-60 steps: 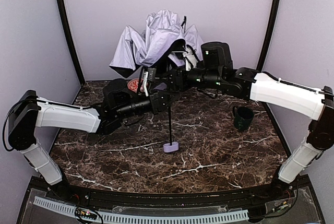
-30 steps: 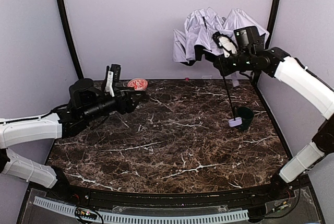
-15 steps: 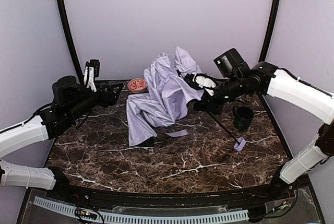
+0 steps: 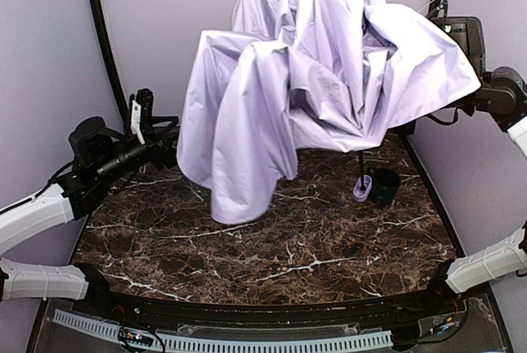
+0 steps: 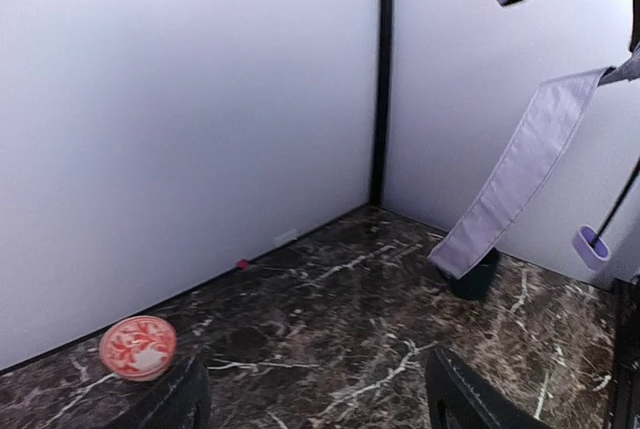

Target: Put away the umbrella

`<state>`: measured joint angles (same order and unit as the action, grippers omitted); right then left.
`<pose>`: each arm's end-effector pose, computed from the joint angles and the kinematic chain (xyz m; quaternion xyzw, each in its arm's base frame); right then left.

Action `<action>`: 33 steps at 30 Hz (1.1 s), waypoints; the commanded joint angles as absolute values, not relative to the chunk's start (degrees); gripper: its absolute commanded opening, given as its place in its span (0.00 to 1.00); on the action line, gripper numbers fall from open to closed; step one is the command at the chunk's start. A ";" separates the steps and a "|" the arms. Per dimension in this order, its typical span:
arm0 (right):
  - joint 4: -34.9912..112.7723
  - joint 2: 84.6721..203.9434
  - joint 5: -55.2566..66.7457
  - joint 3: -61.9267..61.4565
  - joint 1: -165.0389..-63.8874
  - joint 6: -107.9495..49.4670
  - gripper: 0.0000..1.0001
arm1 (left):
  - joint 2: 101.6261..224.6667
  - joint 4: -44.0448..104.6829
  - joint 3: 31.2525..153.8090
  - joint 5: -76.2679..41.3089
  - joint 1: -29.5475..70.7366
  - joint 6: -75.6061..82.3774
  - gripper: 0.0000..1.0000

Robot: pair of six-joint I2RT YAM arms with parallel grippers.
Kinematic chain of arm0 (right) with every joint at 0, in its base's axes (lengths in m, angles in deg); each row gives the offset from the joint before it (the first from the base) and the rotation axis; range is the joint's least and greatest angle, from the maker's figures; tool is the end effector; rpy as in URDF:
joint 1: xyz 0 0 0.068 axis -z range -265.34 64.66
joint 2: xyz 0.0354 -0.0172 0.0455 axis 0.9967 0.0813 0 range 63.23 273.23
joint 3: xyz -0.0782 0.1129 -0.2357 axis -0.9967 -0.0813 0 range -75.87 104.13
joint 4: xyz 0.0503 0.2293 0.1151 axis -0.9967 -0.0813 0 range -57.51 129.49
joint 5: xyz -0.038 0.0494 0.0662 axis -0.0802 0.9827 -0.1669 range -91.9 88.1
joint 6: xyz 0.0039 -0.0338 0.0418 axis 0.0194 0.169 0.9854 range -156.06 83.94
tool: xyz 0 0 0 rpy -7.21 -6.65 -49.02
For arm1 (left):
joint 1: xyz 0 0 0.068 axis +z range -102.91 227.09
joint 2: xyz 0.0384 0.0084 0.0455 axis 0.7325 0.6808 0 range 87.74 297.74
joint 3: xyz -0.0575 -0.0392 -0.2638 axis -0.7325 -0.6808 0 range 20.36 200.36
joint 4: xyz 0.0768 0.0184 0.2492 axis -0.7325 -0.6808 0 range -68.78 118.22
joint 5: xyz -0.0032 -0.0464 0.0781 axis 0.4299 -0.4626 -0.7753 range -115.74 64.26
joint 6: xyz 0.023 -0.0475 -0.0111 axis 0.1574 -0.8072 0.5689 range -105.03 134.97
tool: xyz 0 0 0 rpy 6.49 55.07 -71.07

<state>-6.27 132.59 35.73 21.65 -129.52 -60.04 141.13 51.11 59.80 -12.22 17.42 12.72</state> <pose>0.1370 0.1634 0.4982 -0.5858 0.5259 0.3543 0.5048 0.1888 -0.1173 0.3415 0.2399 0.6057 -0.2811 0.7047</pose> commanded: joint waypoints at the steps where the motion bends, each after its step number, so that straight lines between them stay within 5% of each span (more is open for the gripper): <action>1: -4.56 133.90 37.86 23.70 -129.38 -58.75 0.00 | 146.64 59.48 61.15 4.30 13.84 15.73 0.76; 5: -3.02 134.45 42.69 25.21 -129.41 -57.77 0.00 | 153.70 63.33 63.89 3.81 6.14 22.32 0.80; 11: -2.79 134.58 41.38 28.03 -129.44 -56.55 0.00 | 161.49 69.45 69.80 18.56 4.89 16.87 0.85; 18: -1.33 134.03 38.89 27.36 -129.44 -55.09 0.00 | 164.72 70.51 71.94 19.63 3.10 16.71 0.83; 33: 4.06 132.57 35.51 25.24 -129.45 -52.60 0.00 | 166.12 62.90 75.96 -0.86 2.14 19.15 0.86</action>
